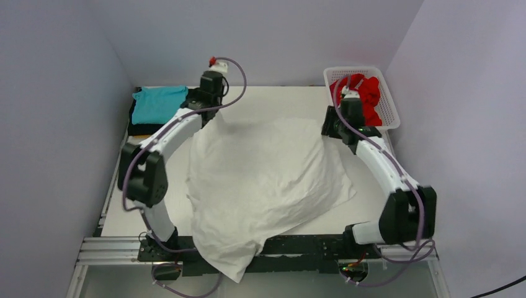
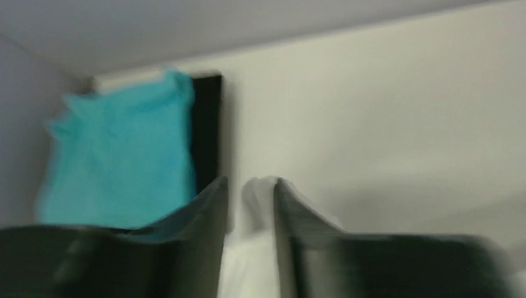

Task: Fold and stack the t-shirts
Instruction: Flatten out the tshirt

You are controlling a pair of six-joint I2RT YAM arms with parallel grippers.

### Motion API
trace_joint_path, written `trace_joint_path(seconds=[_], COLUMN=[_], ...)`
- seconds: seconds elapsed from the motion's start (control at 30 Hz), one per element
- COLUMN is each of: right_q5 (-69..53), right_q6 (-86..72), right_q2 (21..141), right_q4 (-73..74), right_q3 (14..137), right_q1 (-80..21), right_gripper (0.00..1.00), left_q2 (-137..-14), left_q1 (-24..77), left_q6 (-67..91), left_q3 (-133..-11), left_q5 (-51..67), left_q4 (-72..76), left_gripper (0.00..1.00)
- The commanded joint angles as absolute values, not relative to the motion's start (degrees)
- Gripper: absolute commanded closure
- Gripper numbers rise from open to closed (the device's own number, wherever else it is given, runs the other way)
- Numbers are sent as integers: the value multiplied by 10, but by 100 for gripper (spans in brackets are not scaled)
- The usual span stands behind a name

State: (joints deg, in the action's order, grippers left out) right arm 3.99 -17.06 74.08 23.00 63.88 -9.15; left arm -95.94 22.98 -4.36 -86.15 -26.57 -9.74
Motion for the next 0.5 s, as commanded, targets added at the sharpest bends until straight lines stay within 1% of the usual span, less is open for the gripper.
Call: trace_joint_path(seconds=[0.0, 0.03, 0.07, 0.17, 0.23, 0.3, 0.4, 0.47], right_q5=[39, 40, 41, 60, 64, 59, 34, 9], right_q6=[-160, -152, -145, -136, -140, -147, -167, -184], right_q2=[834, 862, 885, 918, 902, 860, 794, 753], right_q4=[77, 72, 75, 112, 114, 104, 83, 82], right_q3=[604, 611, 622, 654, 648, 628, 585, 555], right_q1=[-86, -86, -86, -90, -93, -94, -95, -94], right_gripper=[25, 9, 2, 0, 0, 0, 0, 0], left_q2=[-1068, -1098, -1123, -1139, -1115, -1081, -1009, -934], left_q1=[223, 223, 223, 223, 223, 223, 225, 228], left_q6=[65, 77, 85, 106, 113, 127, 160, 177], left_q3=[-929, -959, -992, -1024, -1005, -981, -917, -838], left_q5=[-249, -254, -260, -268, -252, -229, -189, -154], left_q4=[-122, -163, -194, -223, -216, -218, -208, -190], left_gripper=[32, 6, 1, 1, 1, 1, 0, 1])
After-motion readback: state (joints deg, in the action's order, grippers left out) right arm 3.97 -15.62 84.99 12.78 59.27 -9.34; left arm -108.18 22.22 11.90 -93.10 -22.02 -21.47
